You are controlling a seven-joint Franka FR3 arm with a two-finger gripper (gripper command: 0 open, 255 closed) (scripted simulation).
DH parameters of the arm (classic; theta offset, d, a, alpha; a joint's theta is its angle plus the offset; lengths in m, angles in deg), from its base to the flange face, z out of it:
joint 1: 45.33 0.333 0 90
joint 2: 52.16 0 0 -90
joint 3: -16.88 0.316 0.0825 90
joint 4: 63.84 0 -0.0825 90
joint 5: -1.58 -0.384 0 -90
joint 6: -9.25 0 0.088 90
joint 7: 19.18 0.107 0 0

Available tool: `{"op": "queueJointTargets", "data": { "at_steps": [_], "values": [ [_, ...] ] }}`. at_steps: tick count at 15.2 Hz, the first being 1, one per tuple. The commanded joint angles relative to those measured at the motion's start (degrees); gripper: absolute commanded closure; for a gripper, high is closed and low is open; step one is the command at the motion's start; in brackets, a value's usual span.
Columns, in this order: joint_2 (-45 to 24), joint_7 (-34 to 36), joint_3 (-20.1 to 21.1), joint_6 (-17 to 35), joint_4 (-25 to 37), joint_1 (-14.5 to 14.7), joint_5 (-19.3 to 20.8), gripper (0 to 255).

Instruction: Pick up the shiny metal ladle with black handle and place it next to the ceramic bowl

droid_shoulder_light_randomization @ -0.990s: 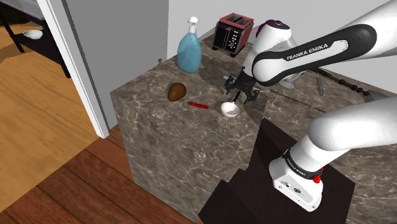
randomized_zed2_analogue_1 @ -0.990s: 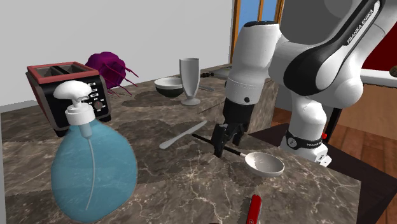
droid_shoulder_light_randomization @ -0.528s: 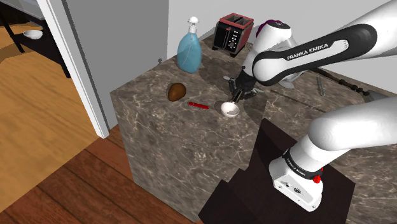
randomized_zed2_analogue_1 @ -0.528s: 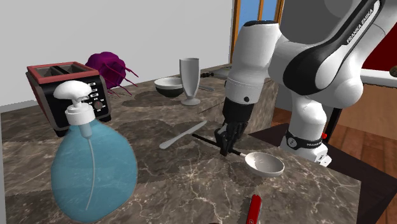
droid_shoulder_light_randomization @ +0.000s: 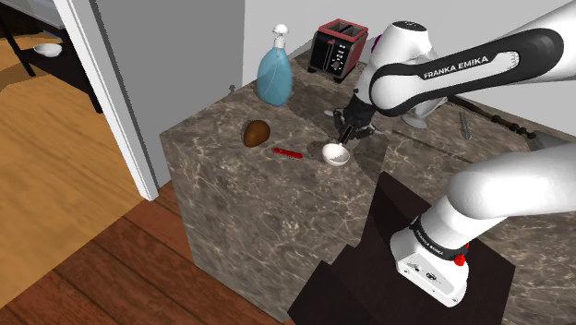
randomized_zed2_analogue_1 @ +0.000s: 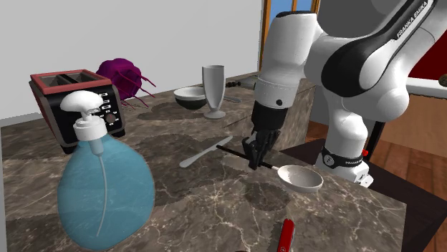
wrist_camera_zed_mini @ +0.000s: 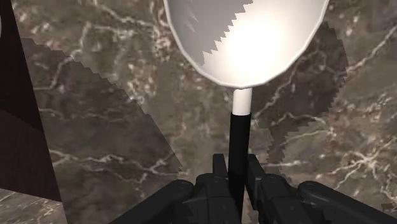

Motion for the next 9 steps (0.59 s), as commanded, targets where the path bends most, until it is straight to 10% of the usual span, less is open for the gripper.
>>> {"op": "queueJointTargets", "data": {
  "at_steps": [1,9],
  "values": [
    [1.32,-0.19,-0.45,-2.16,0.81,0.07,0.12,255],
    [5.55,-0.63,-2.02,-10.26,4.72,0.09,0.83,255]
  ]
}}
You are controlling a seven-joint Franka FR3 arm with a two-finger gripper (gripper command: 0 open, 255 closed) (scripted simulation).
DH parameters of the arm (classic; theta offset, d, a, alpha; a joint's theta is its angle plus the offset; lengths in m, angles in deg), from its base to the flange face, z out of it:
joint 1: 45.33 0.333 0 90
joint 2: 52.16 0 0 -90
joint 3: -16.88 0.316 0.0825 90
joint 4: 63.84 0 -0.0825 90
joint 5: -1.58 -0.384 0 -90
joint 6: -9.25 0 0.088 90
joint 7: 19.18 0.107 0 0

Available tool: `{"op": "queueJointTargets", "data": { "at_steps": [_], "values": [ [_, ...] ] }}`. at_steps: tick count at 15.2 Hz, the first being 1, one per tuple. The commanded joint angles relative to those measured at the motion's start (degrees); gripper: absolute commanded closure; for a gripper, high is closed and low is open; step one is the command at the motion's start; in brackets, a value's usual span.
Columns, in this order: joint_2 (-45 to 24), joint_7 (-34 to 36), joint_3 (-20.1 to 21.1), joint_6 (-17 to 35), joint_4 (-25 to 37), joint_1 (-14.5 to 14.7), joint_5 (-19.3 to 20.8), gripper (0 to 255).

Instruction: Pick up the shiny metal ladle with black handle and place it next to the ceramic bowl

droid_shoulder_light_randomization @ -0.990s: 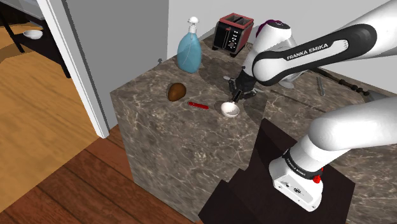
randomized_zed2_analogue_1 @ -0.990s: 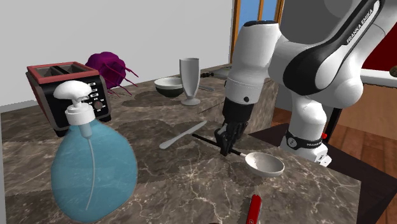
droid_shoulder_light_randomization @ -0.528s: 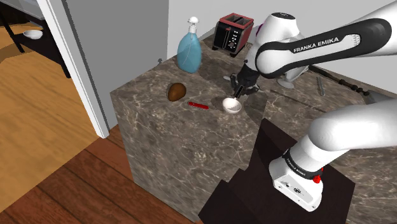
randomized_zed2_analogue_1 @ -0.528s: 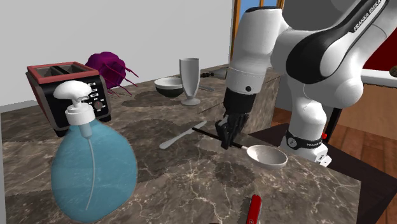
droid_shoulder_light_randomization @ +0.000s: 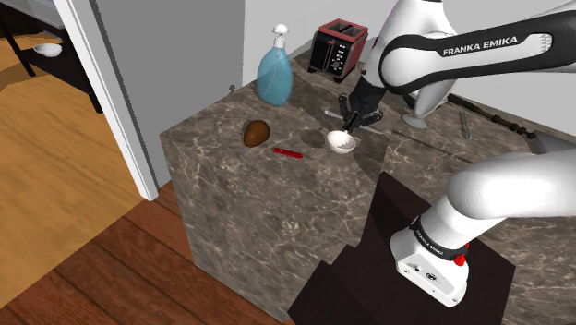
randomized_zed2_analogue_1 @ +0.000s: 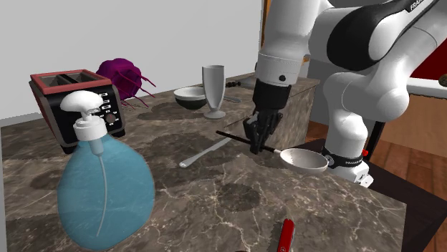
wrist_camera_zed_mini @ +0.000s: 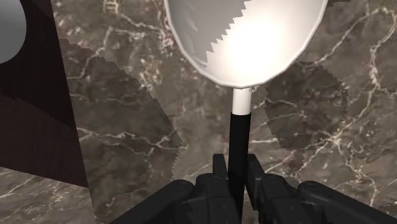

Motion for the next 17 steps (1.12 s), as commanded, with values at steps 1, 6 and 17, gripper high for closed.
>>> {"op": "queueJointTargets", "data": {
  "at_steps": [1,6,17],
  "values": [
    [0.79,-0.11,-0.37,-1.82,1.01,-0.05,0.21,255],
    [2.5,-0.3,-1.22,-6.42,3.91,-0.2,0.75,255],
    [1.21,-2.74,-4.21,-12.55,11.3,-2.35,3.16,255]
  ]
}}
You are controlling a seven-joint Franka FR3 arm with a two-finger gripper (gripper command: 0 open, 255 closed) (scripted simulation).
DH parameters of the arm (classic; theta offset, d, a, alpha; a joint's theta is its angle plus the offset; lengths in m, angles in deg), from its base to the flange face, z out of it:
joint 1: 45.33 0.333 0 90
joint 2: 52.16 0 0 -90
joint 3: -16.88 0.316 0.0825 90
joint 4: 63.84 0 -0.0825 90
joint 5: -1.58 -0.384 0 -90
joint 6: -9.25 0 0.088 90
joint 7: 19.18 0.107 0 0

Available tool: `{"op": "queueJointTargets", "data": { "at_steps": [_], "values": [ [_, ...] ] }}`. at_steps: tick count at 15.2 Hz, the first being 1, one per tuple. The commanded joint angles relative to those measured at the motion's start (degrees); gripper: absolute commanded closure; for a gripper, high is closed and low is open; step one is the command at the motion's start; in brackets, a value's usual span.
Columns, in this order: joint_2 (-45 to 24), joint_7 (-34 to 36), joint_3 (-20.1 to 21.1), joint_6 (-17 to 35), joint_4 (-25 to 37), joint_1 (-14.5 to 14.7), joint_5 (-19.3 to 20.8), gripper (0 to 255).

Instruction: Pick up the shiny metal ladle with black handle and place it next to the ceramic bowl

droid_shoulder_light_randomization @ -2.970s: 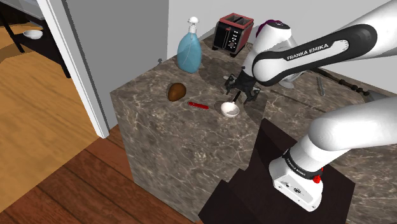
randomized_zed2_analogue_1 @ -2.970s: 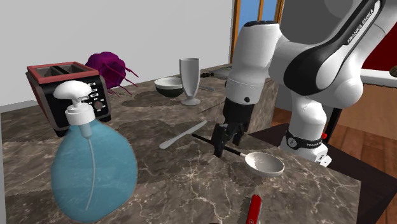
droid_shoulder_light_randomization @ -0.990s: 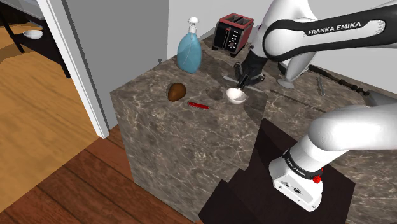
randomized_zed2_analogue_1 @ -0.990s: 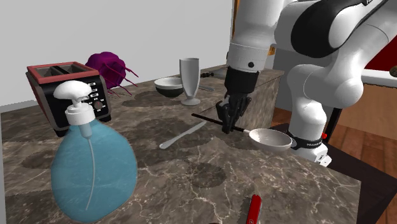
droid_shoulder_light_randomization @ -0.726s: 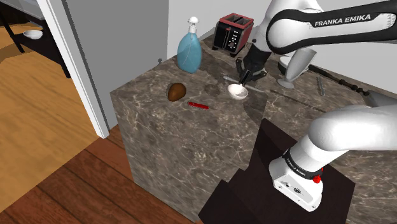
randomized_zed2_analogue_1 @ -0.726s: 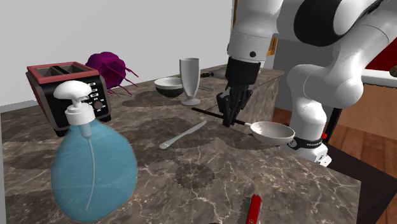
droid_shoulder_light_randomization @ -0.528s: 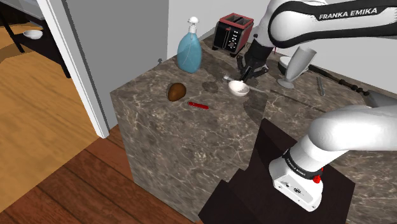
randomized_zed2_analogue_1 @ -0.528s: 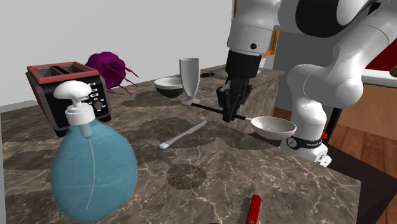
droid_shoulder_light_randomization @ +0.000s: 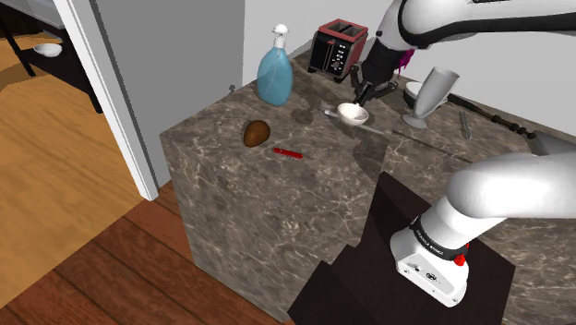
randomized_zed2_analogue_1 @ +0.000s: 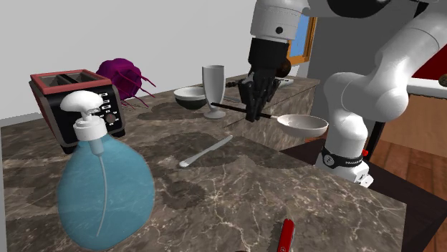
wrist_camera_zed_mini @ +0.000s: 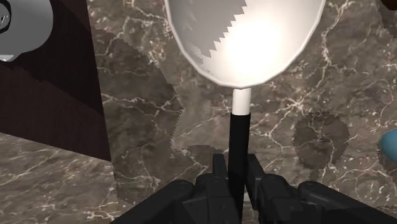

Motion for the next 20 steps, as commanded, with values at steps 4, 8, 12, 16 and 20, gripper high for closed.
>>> {"op": "queueJointTargets", "data": {
  "at_steps": [4,8,12,16,20],
  "values": [
    [-7.8,-4.78,-3.62,2.82,4.84,-3.75,3.11,255],
    [-14.77,-8.36,-6.3,4.7,9.85,-6.31,5.18,255],
    [-21.94,-11.66,-8.64,5.79,15.87,-8.39,6.69,255],
    [-29.23,-14.76,-10.73,6.05,22.87,-10.06,7.65,255],
    [-36.68,-17.73,-12.55,5.46,30.91,-11.46,8.06,255]
  ]
}}
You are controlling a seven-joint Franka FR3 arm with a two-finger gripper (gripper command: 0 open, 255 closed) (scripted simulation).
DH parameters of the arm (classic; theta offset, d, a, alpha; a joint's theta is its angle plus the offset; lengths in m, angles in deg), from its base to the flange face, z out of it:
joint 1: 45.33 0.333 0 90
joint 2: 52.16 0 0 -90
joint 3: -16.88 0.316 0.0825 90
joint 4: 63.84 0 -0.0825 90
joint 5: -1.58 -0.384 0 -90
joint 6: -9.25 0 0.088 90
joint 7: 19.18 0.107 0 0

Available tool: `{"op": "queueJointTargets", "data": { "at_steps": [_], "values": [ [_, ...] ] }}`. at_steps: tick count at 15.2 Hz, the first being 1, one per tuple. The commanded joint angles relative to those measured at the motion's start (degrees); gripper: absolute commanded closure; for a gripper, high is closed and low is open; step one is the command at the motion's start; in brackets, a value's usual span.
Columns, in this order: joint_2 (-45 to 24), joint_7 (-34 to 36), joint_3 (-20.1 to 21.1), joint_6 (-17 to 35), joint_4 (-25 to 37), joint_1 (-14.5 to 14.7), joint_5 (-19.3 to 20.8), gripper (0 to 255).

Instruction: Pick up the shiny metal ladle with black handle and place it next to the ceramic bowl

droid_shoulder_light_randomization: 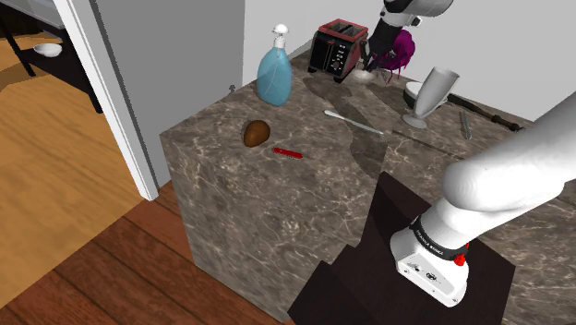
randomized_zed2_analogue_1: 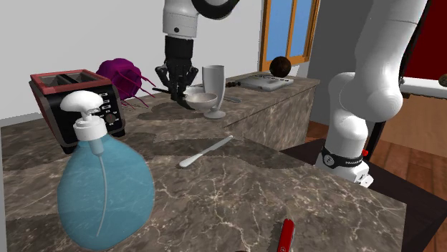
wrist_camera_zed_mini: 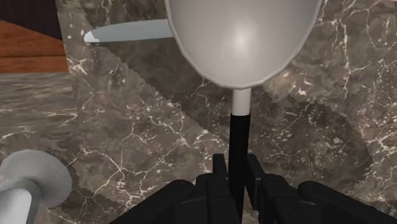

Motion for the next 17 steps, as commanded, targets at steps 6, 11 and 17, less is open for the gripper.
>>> {"op": "queueJointTargets", "data": {
  "at_steps": [6,11,17],
  "values": [
    [-13.66,-4.74,-2.38,-2.67,16.33,-2.27,-0.09,255],
    [-20.0,-6.61,-3.07,-3.33,23.31,-3.31,-0.41,255],
    [-21.01,-6.64,-3.07,0.96,20.04,-3.31,-0.42,255]
  ]
}}
